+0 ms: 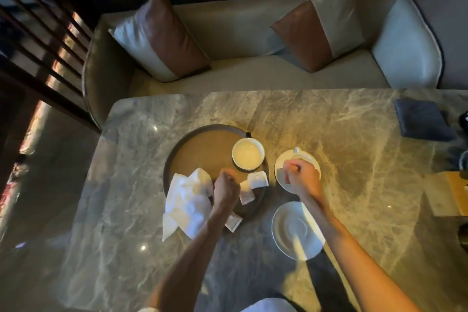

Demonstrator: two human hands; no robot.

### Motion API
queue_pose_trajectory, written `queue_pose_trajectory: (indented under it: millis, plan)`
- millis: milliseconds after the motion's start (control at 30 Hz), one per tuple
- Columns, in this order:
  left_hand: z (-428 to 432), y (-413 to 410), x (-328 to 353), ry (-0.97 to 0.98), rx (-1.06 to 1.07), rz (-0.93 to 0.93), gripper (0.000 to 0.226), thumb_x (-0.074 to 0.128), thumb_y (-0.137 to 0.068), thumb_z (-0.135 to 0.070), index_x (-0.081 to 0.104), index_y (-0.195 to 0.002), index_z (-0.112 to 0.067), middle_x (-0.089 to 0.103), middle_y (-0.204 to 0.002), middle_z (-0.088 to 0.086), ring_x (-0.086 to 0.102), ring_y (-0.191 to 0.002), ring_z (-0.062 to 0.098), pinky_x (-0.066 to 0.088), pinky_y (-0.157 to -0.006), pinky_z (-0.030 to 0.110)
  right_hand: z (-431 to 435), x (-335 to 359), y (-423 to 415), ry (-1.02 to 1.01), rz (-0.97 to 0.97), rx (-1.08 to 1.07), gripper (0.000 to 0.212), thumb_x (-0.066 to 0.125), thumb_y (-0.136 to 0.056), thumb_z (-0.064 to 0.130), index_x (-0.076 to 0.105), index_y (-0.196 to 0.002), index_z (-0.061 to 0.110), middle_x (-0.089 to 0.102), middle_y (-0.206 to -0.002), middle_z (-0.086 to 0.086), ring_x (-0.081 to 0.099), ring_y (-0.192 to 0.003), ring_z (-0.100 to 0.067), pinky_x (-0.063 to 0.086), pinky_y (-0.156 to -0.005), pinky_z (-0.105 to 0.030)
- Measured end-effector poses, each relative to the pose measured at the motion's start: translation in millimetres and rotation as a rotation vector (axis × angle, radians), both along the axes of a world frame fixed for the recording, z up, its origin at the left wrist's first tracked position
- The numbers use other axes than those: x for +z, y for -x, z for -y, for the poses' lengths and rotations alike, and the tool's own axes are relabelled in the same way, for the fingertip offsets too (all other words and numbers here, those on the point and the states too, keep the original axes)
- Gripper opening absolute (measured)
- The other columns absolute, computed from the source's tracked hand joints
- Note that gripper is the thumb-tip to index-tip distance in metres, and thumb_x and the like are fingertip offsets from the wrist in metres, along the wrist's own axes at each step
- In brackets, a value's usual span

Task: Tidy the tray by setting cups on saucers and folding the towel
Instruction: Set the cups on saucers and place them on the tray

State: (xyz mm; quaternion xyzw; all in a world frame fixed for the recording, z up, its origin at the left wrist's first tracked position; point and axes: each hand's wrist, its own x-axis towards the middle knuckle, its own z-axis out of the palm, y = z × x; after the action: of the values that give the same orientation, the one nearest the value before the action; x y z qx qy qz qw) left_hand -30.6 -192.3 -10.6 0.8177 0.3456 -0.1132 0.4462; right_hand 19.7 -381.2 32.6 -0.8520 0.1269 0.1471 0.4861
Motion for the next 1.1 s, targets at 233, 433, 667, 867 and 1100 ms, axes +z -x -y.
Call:
queue_pose_trajectory:
  millis: [233,433,667,867,1100]
  plan:
    - [-18,-63,-14,0.080,-0.104,-0.030,0.035,0.045,-0.100,-0.020,0.049,-0.128,0.000,0.061,-0.123,0.019,0.058,-0.112,0.036,0.039,-0.081,0.031,-65,-19,-47,0.110,-0.185,0.154,0.043,0.057,-0.095,0.025,0.055,-0.135,0.009,0.067,-0.122,-0.014,0.061,-0.112,-0.032,0.044,-0.086,-0.031]
    - [-20,-78,-27,0.269,0.019,-0.070,0.038,0.039,-0.093,-0.007,0.060,-0.125,-0.010,0.064,-0.115,0.018,0.062,-0.103,0.035,0.059,-0.084,0.049,-66,-46,-50,-0.020,-0.167,0.131,0.039,0.042,-0.094,-0.001,0.064,-0.124,0.009,0.068,-0.109,-0.014,0.062,-0.098,-0.029,0.050,-0.077,-0.033]
    - [-15,-74,-30,0.312,0.110,-0.029,0.040,0.038,-0.094,-0.006,0.059,-0.126,-0.013,0.060,-0.109,0.012,0.063,-0.093,0.030,0.064,-0.063,0.040,-68,-60,-53,-0.139,-0.227,-0.002,0.042,0.049,-0.090,-0.005,0.064,-0.126,0.011,0.066,-0.109,-0.009,0.061,-0.100,-0.028,0.048,-0.047,-0.007]
    - [-17,-82,-17,0.317,0.108,-0.134,0.039,0.041,-0.092,-0.005,0.056,-0.128,-0.004,0.057,-0.114,0.015,0.061,-0.095,0.030,0.063,-0.065,0.040,-58,-48,-57,-0.211,-0.266,0.084,0.037,0.055,-0.088,-0.001,0.065,-0.123,0.006,0.068,-0.113,-0.016,0.064,-0.108,-0.036,0.061,-0.082,-0.047]
    - [-2,-55,18,0.182,0.060,0.021,0.048,0.046,-0.075,-0.017,0.061,-0.120,-0.004,0.069,-0.105,0.017,0.067,-0.098,0.036,0.060,-0.078,0.052,-40,-22,-34,-0.312,-0.184,0.044,0.053,0.060,-0.088,0.003,0.056,-0.137,0.021,0.071,-0.107,-0.009,0.069,-0.099,-0.025,0.062,-0.069,-0.028]
